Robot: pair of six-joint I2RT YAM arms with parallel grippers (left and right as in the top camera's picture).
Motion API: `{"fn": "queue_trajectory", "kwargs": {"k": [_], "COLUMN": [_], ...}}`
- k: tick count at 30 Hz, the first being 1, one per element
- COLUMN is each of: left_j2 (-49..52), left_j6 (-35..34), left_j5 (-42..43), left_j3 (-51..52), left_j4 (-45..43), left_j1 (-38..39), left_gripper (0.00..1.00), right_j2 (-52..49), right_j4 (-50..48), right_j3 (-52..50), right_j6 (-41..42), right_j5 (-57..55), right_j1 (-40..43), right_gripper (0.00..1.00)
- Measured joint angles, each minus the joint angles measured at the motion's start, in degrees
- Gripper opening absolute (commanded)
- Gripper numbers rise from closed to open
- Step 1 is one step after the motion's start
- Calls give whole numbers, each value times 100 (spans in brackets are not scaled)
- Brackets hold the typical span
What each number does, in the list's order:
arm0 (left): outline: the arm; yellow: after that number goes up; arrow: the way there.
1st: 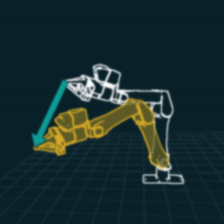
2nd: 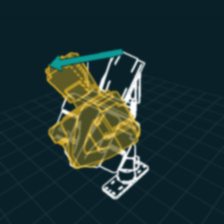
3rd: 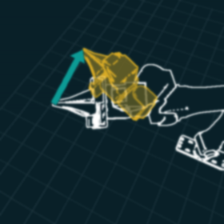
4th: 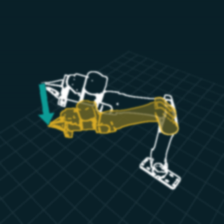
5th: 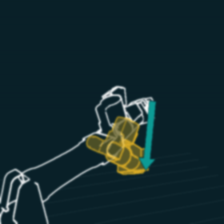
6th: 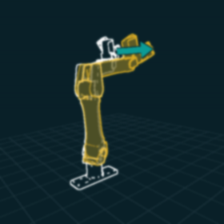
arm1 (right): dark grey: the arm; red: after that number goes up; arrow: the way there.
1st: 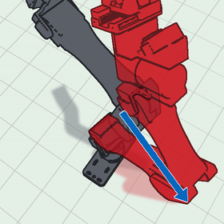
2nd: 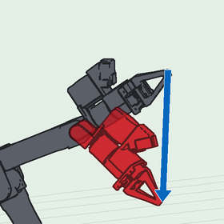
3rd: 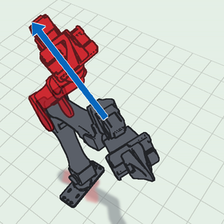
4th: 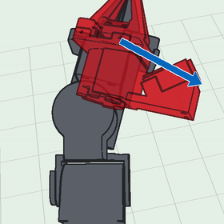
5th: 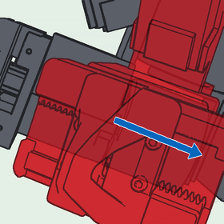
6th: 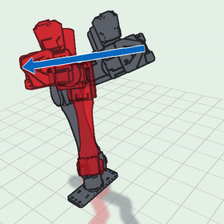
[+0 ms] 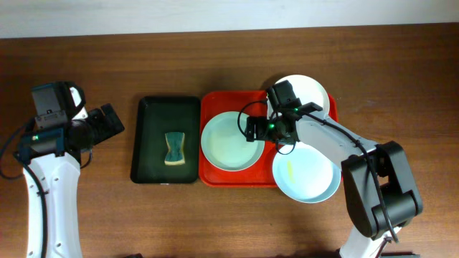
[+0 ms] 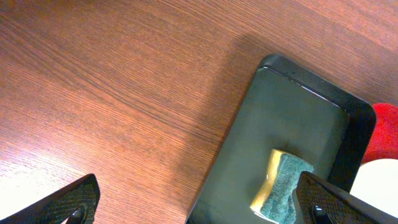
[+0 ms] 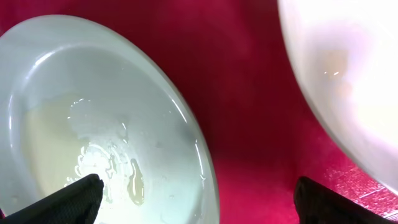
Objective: Clean dirty plates on tray and stack at the side
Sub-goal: 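Retract the left arm to the left side of the table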
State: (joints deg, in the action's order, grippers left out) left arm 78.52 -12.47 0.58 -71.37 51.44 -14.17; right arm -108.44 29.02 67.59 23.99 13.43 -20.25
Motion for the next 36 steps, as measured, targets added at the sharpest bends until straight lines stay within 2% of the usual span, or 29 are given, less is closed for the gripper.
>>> {"fn": "queue_trajectory", "kwargs": {"k": [3,4,5,6,8,20,24,29,36], "left_j2": [0,0,0,0,0,0,0,0,0], "left_j6": [0,0,0,0,0,0,0,0,0], "left_j5": [2,2,2,2,2,2,2,2,2], "left_j3": [0,0,0,0,0,0,0,0,0], "left_j4": [0,0,0,0,0,0,0,0,0], "left_j1": [-2,0,0,0,0,0,0,0,0], "left_gripper": [99,99,99,99,99,99,99,99,99], "right_j2": [0,0,0,0,0,-4,-7,-7,-7], "right_j4": [20,26,28,33,35,205,358,398,376], "right_j3": [0,0,0,0,0,0,0,0,0], "right_j6": [4,-2,2,33,13,24,35,42,22], "right_j5": [350,562,664,695,704,232,-9,-186,-201], "right_j1": [0,0,0,0,0,4,4,4,0], "right_gripper": [98,88,62,48,40,39,26,15,15]}}
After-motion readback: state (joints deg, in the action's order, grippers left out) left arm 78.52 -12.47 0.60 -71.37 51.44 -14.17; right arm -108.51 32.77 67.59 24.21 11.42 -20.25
